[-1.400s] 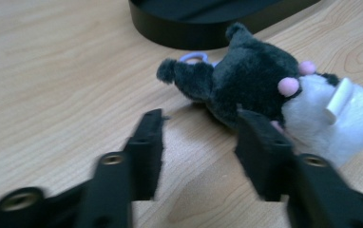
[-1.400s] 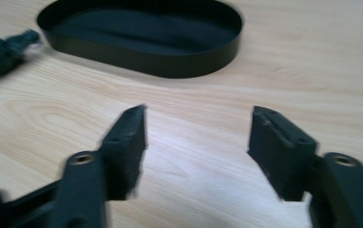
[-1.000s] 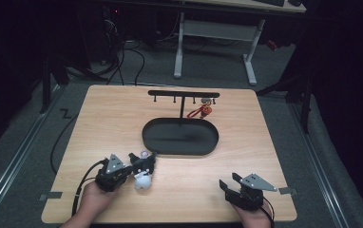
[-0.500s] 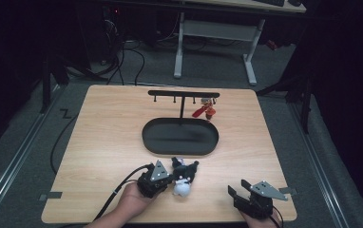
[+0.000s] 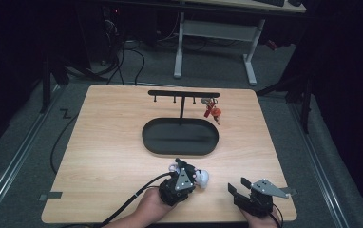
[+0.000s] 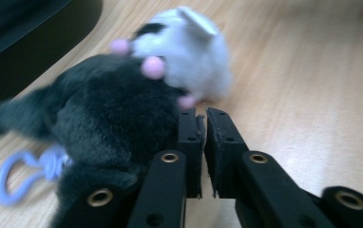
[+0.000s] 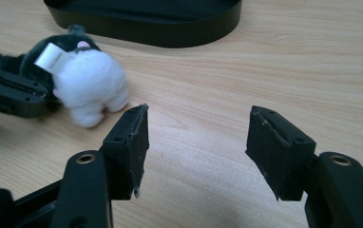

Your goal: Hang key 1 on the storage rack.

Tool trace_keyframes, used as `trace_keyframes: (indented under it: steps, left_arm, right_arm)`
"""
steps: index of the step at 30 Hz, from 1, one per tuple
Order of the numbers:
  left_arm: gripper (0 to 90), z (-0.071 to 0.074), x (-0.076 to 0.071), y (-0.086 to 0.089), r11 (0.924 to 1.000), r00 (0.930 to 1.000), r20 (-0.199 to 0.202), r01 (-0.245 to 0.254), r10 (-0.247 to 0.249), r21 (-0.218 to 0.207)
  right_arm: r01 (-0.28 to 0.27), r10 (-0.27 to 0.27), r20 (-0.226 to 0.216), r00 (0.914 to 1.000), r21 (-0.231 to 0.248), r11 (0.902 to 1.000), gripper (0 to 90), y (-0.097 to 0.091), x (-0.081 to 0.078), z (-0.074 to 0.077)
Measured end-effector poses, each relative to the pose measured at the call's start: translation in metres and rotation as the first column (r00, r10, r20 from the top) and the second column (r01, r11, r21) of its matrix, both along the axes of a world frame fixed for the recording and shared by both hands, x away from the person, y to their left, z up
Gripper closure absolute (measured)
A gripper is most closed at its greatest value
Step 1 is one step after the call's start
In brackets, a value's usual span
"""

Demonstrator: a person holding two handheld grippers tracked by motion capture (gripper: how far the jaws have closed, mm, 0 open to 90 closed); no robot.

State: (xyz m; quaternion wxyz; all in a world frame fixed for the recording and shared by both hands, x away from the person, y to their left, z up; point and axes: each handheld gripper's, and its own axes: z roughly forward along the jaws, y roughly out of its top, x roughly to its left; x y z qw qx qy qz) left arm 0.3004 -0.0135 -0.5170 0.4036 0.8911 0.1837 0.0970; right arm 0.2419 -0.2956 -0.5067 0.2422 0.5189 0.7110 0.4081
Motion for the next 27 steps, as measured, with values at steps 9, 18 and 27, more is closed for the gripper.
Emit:
trace_keyframes:
  steps: [9,18,27]
  left_arm:
    - [82.5,0.006,0.016,0.081,0.9738,0.9744,0.019,-0.223,0.224,-0.043]
    - [83.6,-0.005,0.021,0.033,0.9810,0.9804,0.042,-0.193,0.193,0.014]
    - [76.3,0.006,0.031,0.050,0.9768,0.9754,0.065,-0.213,0.211,0.025]
  right_arm:
    - [-0.002,0.001,0.009,1.0000,0.022,0.9998,39.9,-0.003,0.000,0.003]
    - [0.008,-0.009,0.011,0.9999,0.047,0.9989,40.0,-0.006,0.002,0.003]
    - [-0.014,0.015,-0.019,0.9997,0.035,0.9993,39.9,-0.008,0.007,-0.004]
